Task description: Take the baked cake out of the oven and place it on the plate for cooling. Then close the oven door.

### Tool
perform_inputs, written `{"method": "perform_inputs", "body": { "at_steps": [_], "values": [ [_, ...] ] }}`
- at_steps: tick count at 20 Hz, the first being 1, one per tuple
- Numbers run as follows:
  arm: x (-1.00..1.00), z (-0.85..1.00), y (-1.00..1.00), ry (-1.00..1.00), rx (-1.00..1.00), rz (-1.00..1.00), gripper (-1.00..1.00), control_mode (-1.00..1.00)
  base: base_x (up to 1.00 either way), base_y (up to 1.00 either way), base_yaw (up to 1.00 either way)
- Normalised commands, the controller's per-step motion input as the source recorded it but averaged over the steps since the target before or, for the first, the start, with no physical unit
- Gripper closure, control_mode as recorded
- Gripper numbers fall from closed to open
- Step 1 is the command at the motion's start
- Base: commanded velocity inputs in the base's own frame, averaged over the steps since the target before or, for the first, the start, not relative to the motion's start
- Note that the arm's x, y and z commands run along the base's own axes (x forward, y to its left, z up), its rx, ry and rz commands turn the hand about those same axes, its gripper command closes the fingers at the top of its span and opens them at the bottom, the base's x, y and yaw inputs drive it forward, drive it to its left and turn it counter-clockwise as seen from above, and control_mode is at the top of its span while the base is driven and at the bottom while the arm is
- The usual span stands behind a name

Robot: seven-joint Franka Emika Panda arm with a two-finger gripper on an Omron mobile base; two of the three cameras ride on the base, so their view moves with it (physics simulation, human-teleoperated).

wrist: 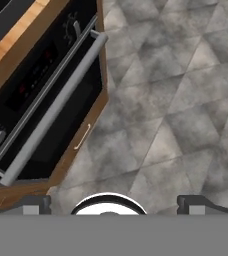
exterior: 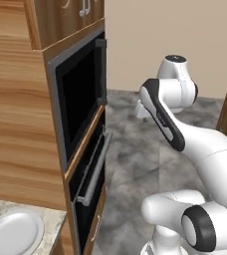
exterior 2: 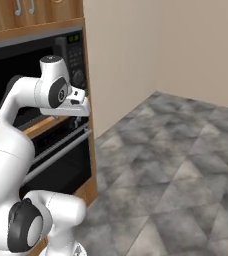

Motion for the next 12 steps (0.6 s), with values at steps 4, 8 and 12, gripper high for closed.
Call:
{"method": "perform_inputs", "body": {
  "at_steps": [4,8,12],
  "values": [
    [0.0,0.0,0.0,0.0,0.0,0.0,-1.0,1.0,0.0,0.5,-0.26],
    [0.0,0.0,0.0,0.0,0.0,0.0,-1.0,1.0,-0.34,0.07,-0.19],
    [0.0,0.0,0.0,0.0,0.0,0.0,-1.0,1.0,-0.57,0.0,0.01]
  ]
}}
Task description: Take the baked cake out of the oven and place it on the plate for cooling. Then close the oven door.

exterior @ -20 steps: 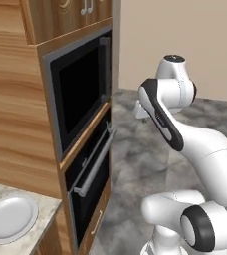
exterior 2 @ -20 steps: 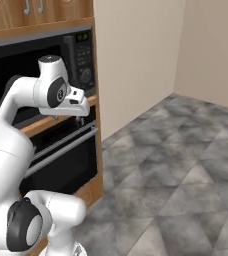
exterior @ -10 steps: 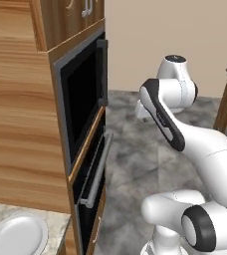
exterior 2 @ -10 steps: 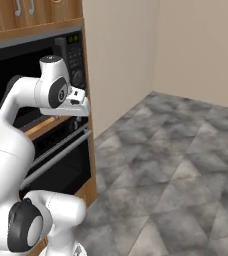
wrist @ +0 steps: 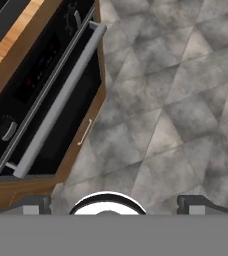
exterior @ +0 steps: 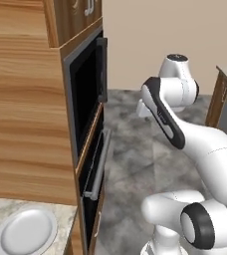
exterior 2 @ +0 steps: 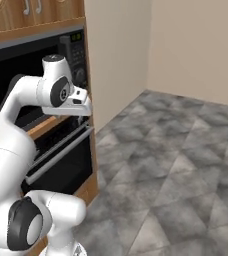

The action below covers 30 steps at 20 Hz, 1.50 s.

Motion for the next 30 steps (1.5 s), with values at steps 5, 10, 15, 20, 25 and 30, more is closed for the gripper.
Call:
{"method": "perform_inputs", "body": {
  "at_steps": [5,10,15,20,25,30],
  "values": [
    [0.0,0.0,0.0,0.0,0.0,0.0,-1.0,1.0,-0.19,0.0,0.27],
    [0.0,0.0,0.0,0.0,0.0,0.0,-1.0,1.0,0.11,0.0,0.42],
    [0.0,0.0,0.0,0.0,0.0,0.0,-1.0,1.0,0.04,0.0,0.38],
    [0.04,-0.01,0.01,0.04,0.01,0.0,-1.0,-1.0,0.06,0.01,0.06],
    [0.21,-0.09,-0.11,0.18,0.13,0.0,-1.0,-1.0,0.0,0.0,0.0],
    [0.17,-0.15,-0.61,0.14,0.32,0.0,-1.0,-1.0,0.0,0.0,0.0]
  ]
}}
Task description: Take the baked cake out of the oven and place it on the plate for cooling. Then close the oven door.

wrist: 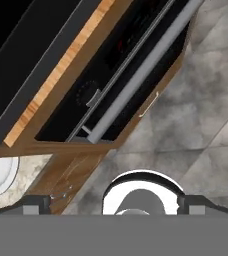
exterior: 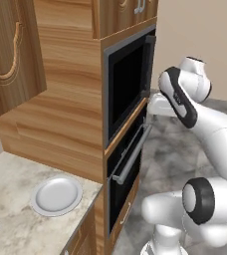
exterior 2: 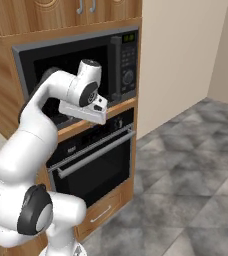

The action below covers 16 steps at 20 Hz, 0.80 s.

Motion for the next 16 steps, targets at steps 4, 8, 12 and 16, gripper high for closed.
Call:
{"method": "perform_inputs", "body": {
  "at_steps": [4,8,12,16],
  "values": [
    [0.04,-0.31,-0.61,0.08,0.37,0.0,-1.0,-1.0,0.0,0.0,0.0],
    [0.0,-0.49,-0.46,0.01,0.4,0.03,-1.0,-1.0,0.0,0.0,0.0],
    [0.0,-0.53,-0.4,-0.03,0.34,0.05,-1.0,-1.0,0.0,0.0,0.0],
    [0.0,-0.43,-0.1,-0.04,0.23,0.01,-1.0,-1.0,0.0,0.0,0.0]
  ]
}}
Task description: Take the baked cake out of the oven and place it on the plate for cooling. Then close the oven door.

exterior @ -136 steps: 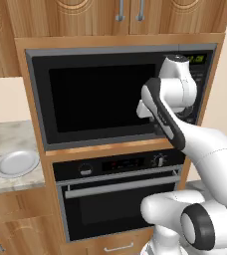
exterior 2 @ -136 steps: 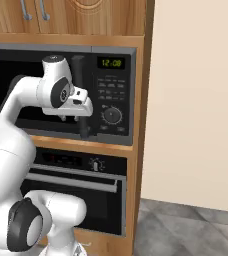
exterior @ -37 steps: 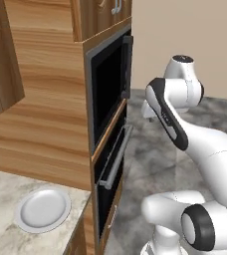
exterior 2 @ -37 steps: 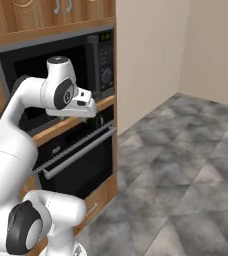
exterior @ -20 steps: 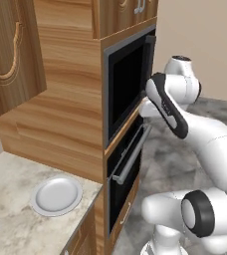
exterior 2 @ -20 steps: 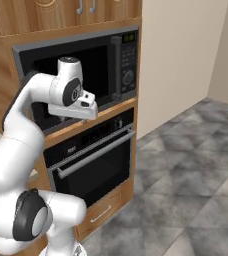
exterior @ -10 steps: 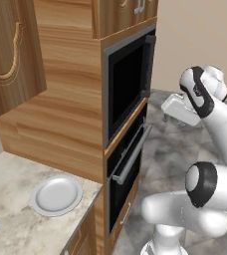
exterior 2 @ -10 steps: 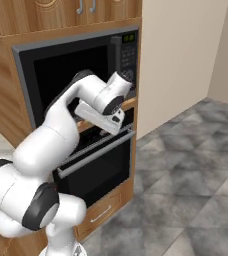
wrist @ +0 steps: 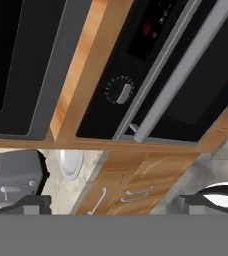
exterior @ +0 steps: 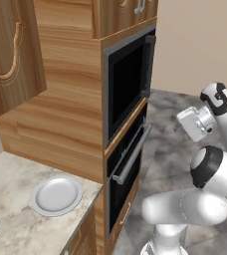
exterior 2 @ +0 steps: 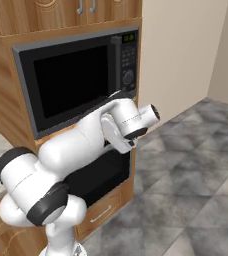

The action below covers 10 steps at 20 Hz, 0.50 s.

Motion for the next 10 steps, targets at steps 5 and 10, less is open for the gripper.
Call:
{"method": "perform_inputs", "body": {
  "at_steps": [5,10],
  "values": [
    [0.02,-0.38,0.32,0.0,0.03,0.0,-1.0,-1.0,0.0,0.0,0.0],
    [0.0,-0.49,0.4,0.0,0.0,0.0,-1.0,-1.0,0.0,0.0,0.0]
  ]
}}
